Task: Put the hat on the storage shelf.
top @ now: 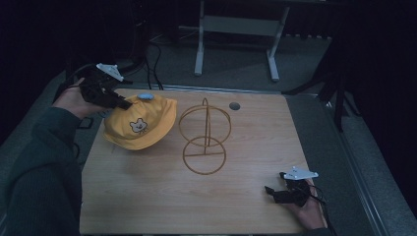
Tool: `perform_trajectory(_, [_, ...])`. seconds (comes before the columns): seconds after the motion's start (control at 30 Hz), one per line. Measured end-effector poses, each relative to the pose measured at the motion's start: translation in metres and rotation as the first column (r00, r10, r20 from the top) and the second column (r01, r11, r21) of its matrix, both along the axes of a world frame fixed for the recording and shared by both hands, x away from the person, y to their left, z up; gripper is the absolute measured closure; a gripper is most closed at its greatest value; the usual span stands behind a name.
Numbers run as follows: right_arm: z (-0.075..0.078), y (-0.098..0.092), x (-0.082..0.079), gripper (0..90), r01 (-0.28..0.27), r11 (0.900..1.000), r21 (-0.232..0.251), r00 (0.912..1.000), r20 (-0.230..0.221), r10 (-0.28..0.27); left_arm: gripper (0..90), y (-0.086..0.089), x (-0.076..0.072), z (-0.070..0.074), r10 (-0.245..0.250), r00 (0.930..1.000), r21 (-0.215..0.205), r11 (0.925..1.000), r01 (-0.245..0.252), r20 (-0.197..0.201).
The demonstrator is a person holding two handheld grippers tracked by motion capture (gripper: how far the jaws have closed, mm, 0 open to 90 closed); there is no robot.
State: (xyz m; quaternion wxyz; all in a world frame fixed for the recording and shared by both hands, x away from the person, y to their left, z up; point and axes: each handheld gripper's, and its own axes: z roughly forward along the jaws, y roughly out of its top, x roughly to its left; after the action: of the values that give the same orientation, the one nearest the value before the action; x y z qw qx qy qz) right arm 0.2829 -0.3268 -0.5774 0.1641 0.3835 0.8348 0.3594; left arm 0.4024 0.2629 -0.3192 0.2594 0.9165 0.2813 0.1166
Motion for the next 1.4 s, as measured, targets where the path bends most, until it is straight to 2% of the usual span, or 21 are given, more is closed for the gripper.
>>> perform_trajectory(0.33, [0.000, 0.000, 0.000, 13.8, 0.000, 1.000, 0.000, 1.0000, -0.001, 0.000, 83.5, 0.001, -0.003, 0.007, -0.006, 0.9999, -0.011, 0.9999, 0.006, 0.016])
perform_trajectory(0.97, [0.000, 0.000, 0.000, 13.8, 0.000, 1.000, 0.000, 1.0000, 0.000, 0.000, 83.5, -0.004, -0.006, 0.014, -0.041, 0.9989, -0.009, 0.9991, 0.042, 0.021])
perform_trajectory(1.4, [0.000, 0.000, 0.000, 13.8, -0.002, 1.000, -0.002, 1.0000, 0.000, 0.002, 83.5, -0.006, -0.011, 0.026, -0.068, 0.9971, -0.021, 0.9974, 0.068, 0.034])
